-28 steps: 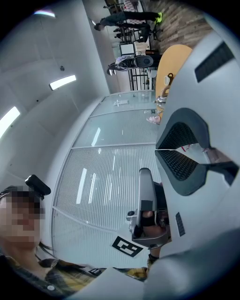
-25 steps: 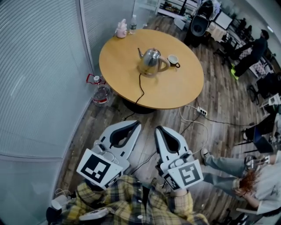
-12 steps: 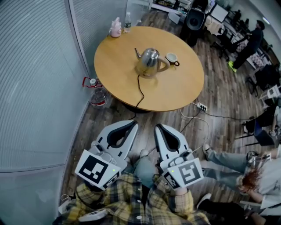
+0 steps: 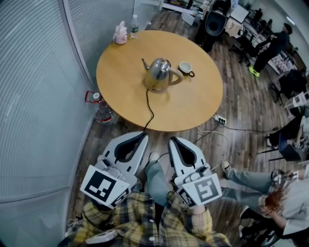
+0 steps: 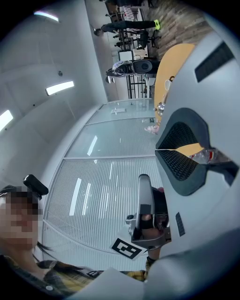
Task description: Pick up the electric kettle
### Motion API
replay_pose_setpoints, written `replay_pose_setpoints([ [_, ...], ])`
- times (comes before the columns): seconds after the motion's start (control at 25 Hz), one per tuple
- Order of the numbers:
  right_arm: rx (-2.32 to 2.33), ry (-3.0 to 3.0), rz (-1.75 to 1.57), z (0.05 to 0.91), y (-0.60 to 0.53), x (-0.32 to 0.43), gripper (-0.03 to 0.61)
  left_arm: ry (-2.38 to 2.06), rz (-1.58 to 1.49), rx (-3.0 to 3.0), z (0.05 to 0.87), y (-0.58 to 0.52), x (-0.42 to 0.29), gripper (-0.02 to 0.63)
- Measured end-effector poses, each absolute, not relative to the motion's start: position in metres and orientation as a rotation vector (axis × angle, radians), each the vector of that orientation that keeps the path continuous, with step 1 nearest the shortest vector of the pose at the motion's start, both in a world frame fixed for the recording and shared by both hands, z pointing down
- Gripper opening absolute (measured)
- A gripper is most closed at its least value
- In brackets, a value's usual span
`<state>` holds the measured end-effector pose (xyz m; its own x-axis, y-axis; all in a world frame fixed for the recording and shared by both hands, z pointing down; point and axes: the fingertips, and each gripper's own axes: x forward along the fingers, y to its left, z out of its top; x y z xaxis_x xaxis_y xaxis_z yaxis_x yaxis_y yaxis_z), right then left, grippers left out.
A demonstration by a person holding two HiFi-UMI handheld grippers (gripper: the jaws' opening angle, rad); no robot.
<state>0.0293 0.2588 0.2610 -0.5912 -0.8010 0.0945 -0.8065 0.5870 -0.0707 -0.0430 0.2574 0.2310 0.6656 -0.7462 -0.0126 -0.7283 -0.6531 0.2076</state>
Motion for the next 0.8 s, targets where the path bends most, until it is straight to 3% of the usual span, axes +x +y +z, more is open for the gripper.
replay_pose_setpoints([
  [0.8,1.266,-2.810,0.117,0.244,0.062,0.093,0.034,-1.359,-0.184,2.656,0.213,0.068,0.017,0.003],
])
